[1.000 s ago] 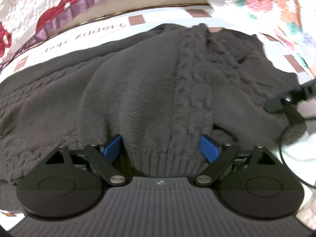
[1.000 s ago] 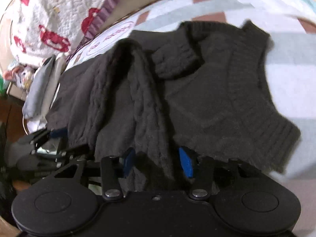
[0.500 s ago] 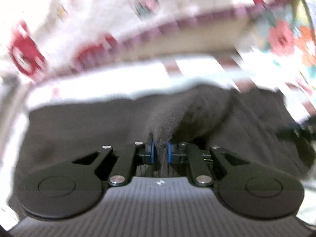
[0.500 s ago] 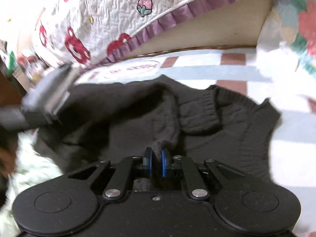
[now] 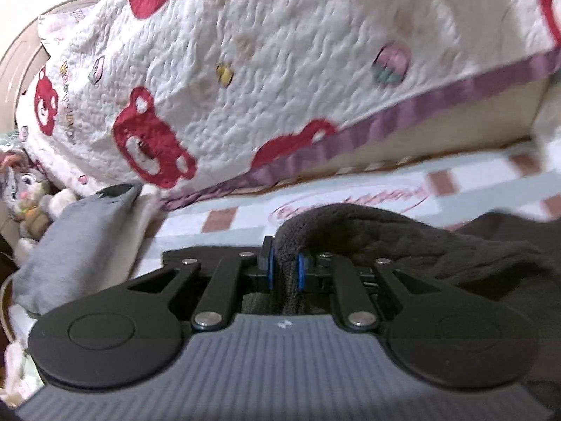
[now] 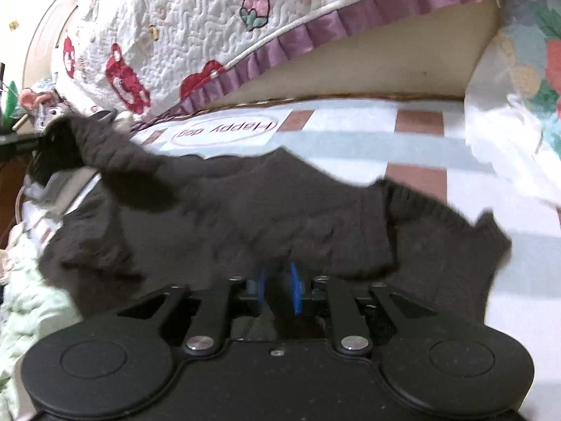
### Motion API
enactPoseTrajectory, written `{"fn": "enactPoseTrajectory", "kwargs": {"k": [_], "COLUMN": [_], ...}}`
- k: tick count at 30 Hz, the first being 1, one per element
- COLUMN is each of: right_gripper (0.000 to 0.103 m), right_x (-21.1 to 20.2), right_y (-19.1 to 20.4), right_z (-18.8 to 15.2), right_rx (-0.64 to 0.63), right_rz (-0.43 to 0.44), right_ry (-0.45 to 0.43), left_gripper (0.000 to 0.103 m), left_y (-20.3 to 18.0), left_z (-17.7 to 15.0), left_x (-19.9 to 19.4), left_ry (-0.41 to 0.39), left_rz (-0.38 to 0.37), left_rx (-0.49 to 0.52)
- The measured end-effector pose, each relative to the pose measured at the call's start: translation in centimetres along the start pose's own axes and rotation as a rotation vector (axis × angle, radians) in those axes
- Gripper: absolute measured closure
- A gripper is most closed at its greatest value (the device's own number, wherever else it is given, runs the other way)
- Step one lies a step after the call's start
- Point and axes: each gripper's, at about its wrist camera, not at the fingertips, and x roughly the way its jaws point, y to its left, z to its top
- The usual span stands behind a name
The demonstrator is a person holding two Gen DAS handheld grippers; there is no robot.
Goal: Fold clothes
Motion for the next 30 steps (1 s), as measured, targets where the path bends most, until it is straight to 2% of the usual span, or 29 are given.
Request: {"fn": "enactPoseTrajectory", "kwargs": {"k": [3,5,6,8,9,11,13,16,19,22,25,30], "right_gripper": [0.062,0.054,0.046,0.040,0.039,0.039,0.039,0.039,0.039,0.039,0.039,0.039], "right_x": [-0.3,-0.6,-1.0,-1.5,-1.7,-1.6,-1.0,0.0,0.9,1.9,2.1,2.2], "right_y": [-2.6,-4.4,-5.4,-6.9,-7.2,-7.1,-6.5,-5.5,-4.5,-3.5,-2.9,-2.1], "right_z": [0.6,0.8,0.6,0.1,-0.1,-0.3,-0.3,-0.4,-0.4,-0.5,-0.4,-0.4], "right_rx": [0.158,0.267,0.332,0.427,0.445,0.439,0.405,0.354,0.304,0.253,0.215,0.154], "right_rz": [0.045,0.081,0.123,0.175,0.178,0.166,0.168,0.171,0.175,0.178,0.154,0.091], "right_ry": [0.001,0.001,0.003,0.032,0.039,0.059,0.080,0.113,0.146,0.178,0.194,0.211], "left_gripper": [0.091,0.091,0.091,0.091,0.091,0.085,0.078,0.046,0.043,0.038,0.033,0.028], "left_y": [0.8,0.8,0.6,-0.2,-0.6,-0.7,-0.1,1.2,2.7,3.5,3.2,3.4], "left_z": [-1.3,-2.0,-2.3,-2.6,-2.7,-2.2,-1.3,-0.3,0.4,-0.2,-1.7,-3.8], "left_x": [3.4,5.3,6.1,6.8,7.0,7.4,7.8,8.3,8.7,8.8,8.7,6.4], "left_ry": [0.084,0.130,0.153,0.159,0.158,0.154,0.143,0.101,0.050,0.045,0.042,0.026], "left_rz": [0.021,-0.009,-0.019,-0.014,-0.010,-0.011,-0.013,0.000,0.008,-0.053,-0.099,-0.256], "left_rx": [-0.055,-0.038,0.008,0.119,0.173,0.199,0.151,0.042,-0.070,-0.134,-0.143,-0.141]}}
